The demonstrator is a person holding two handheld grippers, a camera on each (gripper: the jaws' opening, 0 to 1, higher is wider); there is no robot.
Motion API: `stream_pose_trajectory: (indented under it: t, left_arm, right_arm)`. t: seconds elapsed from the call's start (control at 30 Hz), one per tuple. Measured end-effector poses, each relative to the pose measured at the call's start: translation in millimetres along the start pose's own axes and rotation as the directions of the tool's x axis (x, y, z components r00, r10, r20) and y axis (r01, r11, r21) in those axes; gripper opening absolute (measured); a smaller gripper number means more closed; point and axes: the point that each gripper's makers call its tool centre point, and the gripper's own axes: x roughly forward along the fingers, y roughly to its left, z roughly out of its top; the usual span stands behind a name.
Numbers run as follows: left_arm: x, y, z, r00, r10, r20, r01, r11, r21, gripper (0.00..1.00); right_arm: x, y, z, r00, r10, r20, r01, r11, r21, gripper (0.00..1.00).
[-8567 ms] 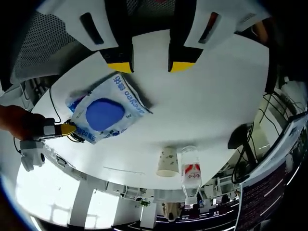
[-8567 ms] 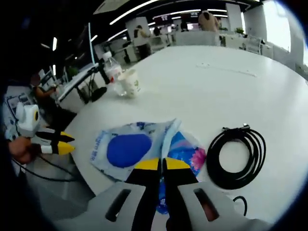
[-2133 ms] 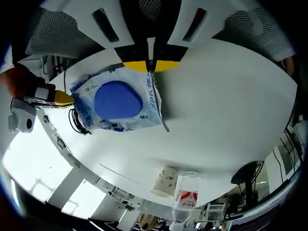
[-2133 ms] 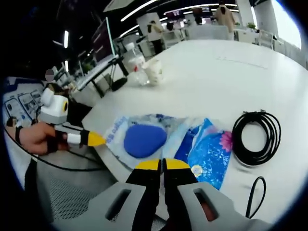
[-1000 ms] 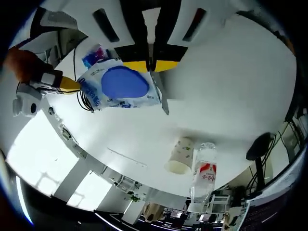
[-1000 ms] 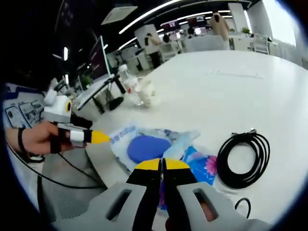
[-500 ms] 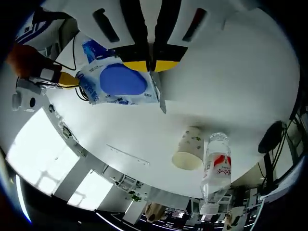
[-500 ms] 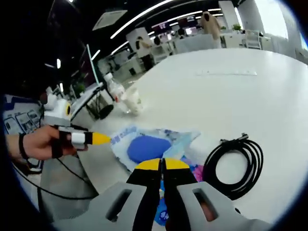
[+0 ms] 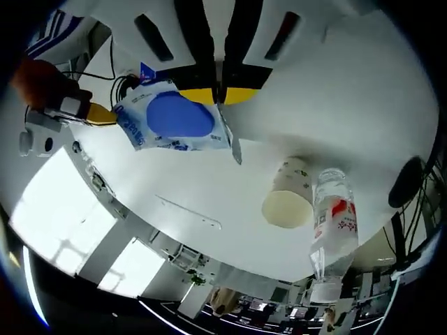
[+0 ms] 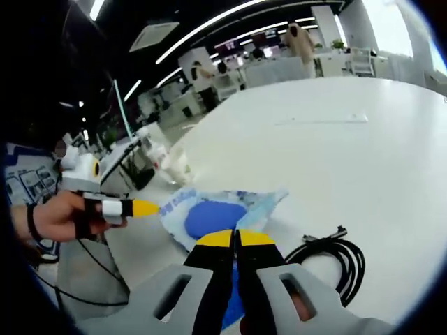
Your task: Arrange the tabletop items into an orderly group along one side of the table until the central work area is clear of visible clutter.
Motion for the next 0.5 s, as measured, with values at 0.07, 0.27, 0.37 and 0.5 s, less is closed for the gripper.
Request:
stream_pose_trajectory:
  t: [0.07,0.27,0.37,0.5]
  left_arm:
    - [6,-3.1,6.8,1.0,-0.003,0.007,0.004,1.0,-0.003,0.0]
    - [16,-3.5,23.1,1.0,-0.003,0.021,0.004,1.0,-0.012,0.0]
    - [20,-1.9,31.5,0.999,0.003,0.034,-0.002,1.0,-0.022,0.0]
    - [24,3.3,39.6,0.999,0.022,0.045,-0.022,1.0,-0.017,0.0]
  right_arm:
    - [3,-6,4.4,1.0,-0.007,0.001,0.007,1.0,0.001,0.0]
    - [12,-19,17.2,1.0,-0.014,0.008,0.014,1.0,0.008,0.0]
    - [19,-21,23.8,1.0,-0.014,0.011,0.014,1.0,0.003,0.0]
    - [30,-22,32.0,1.0,-0.01,0.009,0.01,1.0,0.0,0.0]
